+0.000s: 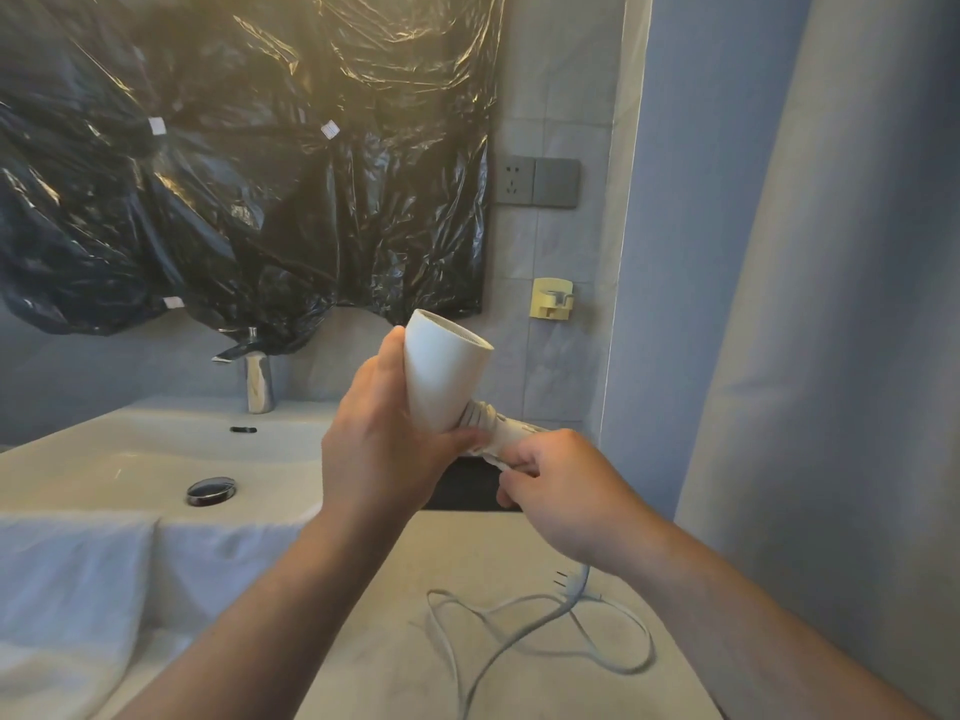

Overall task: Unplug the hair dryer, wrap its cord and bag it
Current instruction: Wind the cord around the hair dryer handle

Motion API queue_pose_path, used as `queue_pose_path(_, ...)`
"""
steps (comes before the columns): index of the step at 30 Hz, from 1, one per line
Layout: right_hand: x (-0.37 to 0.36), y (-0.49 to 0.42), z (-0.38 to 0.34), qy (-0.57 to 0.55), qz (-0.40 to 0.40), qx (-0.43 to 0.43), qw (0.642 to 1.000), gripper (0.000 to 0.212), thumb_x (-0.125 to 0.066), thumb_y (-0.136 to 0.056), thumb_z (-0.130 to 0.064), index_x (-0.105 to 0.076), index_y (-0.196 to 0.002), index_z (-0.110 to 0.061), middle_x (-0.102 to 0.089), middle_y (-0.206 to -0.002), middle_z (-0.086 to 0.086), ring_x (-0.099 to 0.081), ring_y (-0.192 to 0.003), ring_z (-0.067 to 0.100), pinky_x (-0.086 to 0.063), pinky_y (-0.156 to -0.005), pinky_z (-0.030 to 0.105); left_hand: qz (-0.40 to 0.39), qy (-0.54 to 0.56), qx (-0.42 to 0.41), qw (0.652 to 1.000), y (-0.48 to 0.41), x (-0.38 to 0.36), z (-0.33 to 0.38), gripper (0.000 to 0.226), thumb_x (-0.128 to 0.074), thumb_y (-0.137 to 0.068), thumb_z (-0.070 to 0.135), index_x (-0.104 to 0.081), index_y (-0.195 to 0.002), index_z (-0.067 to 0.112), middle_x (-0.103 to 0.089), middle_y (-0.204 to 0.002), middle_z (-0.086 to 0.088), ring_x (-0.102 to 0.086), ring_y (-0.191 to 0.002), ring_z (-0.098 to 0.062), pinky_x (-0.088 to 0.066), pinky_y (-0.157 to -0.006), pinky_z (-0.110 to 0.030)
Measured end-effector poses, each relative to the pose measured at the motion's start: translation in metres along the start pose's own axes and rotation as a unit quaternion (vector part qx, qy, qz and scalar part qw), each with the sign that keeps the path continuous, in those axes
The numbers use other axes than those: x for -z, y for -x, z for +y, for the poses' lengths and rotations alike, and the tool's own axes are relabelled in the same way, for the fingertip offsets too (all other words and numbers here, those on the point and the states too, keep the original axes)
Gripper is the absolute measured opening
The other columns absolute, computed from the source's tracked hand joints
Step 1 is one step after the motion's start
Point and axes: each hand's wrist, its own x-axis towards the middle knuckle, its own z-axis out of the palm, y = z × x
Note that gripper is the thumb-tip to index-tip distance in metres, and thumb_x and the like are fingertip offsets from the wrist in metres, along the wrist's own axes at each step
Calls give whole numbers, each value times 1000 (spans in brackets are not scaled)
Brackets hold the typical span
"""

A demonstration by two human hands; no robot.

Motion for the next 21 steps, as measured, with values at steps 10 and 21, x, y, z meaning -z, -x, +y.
queue_pose_path(10, 8, 12, -9, -54, 28, -15, 998, 25, -47, -92, -14, -70, -85, -21, -73, -81, 2, -64, -75, 25, -52, -65, 37, -12, 4, -5, 1000, 2, -1, 3, 117, -90, -51, 50, -29, -148, 27, -56, -124, 4, -53, -110, -22, -39, -74, -32)
queue_pose_path(21, 0, 15, 3, -194, 25, 7, 981, 52, -49, -90, -7, -58, -92, -58, -70, -69, -4, -42, -47, 3, -37, -53, 18, -24, 21, 14, 999, 12, -5, -3, 114, -90, -53, 43, -29, -149, 31, -56, -127, 6, -55, -112, -22, -44, -81, -35)
